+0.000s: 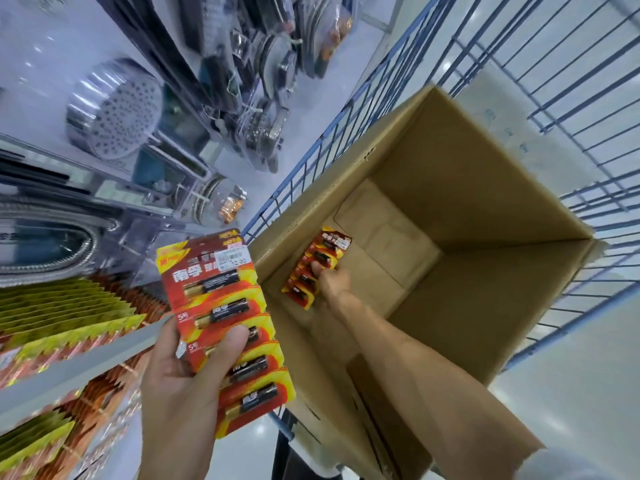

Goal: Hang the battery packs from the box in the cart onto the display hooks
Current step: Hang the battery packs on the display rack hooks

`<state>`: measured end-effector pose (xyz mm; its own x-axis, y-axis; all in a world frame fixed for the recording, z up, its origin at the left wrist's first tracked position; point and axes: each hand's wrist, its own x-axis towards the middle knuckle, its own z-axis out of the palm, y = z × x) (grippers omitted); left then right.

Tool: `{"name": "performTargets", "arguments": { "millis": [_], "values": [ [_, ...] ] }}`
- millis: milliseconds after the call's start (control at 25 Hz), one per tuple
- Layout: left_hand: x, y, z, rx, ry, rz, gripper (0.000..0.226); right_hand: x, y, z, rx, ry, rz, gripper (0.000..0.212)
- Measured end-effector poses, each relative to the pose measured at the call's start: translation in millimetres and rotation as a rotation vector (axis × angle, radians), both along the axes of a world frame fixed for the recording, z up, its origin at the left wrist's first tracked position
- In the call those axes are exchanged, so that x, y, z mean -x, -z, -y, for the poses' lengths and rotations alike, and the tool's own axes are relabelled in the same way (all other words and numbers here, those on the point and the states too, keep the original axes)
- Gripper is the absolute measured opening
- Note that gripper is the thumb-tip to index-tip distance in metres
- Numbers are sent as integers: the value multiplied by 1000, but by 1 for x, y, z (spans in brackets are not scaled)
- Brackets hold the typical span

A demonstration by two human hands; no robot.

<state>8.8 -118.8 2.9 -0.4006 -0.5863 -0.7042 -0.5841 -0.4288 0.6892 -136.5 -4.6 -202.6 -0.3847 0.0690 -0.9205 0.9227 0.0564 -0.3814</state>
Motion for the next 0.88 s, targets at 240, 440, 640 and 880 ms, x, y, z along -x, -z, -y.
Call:
{"name": "performTargets", "arguments": {
  "millis": [240,440,640,880],
  "values": [
    [7,-55,-9,-39,-12,-118,45,16,-162,-78,200,-219,-245,32],
    [-2,-94,5,-65,69,-259,45,-8,-280,-105,326,-154,-461,38],
    [-13,-137,6,-75,105,-394,45,-45,-357,-113,402,-131,-596,36],
    [-48,-175,-14,-27,106,-533,45,-80,-408,-122,399,-195,-707,35]
  ]
}}
